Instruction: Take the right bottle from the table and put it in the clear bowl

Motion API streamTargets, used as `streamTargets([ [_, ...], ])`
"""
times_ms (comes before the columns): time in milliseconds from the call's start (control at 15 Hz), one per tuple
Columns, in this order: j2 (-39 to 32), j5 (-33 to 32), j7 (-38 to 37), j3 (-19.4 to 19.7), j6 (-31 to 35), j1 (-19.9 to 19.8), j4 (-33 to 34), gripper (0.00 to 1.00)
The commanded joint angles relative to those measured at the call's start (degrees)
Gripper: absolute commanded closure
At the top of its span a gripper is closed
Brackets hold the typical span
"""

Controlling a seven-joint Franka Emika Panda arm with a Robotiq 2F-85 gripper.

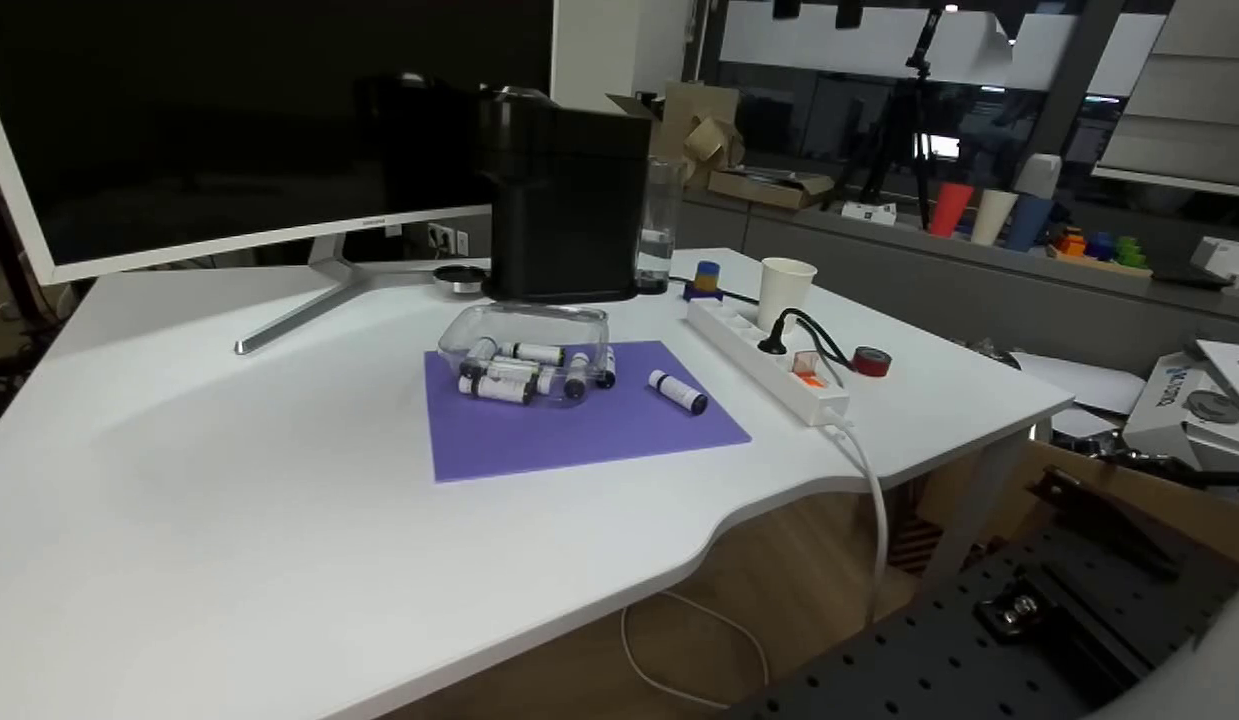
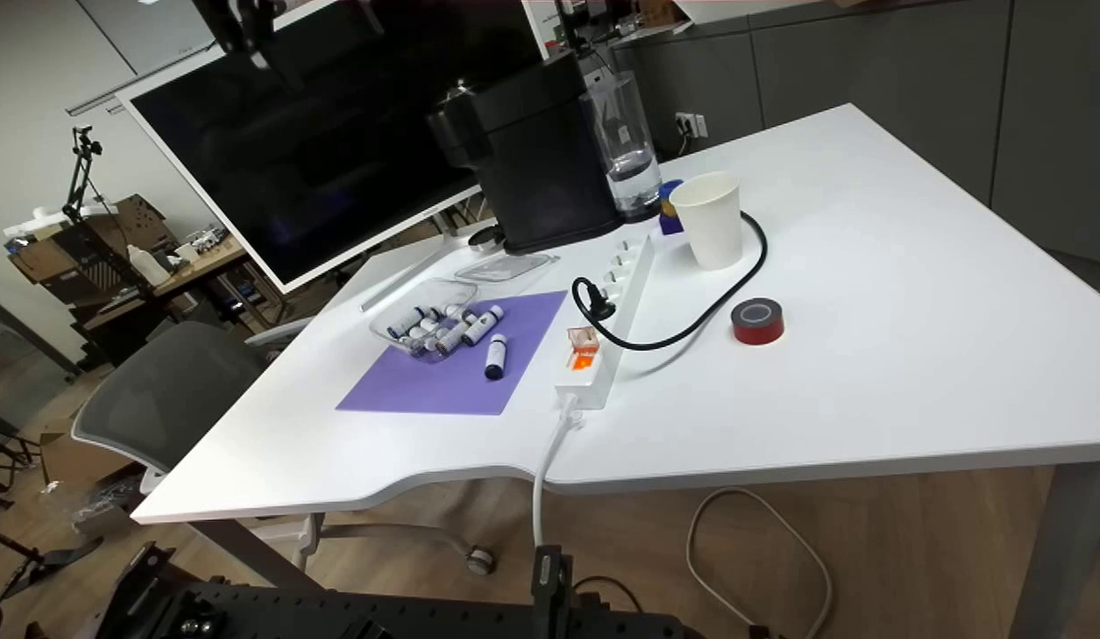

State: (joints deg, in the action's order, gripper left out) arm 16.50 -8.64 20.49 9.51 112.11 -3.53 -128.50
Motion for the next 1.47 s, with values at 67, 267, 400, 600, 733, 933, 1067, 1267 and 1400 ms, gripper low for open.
streamTargets([
  [67, 0.33, -0.64, 1.22, -0.29, 12.31, -0.2, -12.88, 0.0],
  [267, -0.77, 0.52, 1.82, -0.05, 18.82, -0.22, -19.92, 0.0],
  [400, -2.06, 0.57, 2.08, 0.17, 24.12, -0.43, -23.95, 0.0],
  [600, -4.91, -1.16, -0.93, 0.04, 35.98, -1.78, -28.92, 0.0],
  [733, -4.74, -0.23, 0.78, -0.37, 33.74, -1.45, -28.01, 0.0],
  [933, -5.68, -0.25, 0.76, -0.32, 35.57, -1.85, -28.68, 0.0],
  [1067, -7.82, -3.14, -2.06, -1.15, 35.81, -2.78, -27.56, 0.0],
  [1267, -15.15, -4.74, -5.96, -1.64, 39.14, -3.32, -24.52, 0.0],
  [1400, -19.98, -2.64, -4.73, -1.62, 42.35, -2.57, -23.13, 0.0],
])
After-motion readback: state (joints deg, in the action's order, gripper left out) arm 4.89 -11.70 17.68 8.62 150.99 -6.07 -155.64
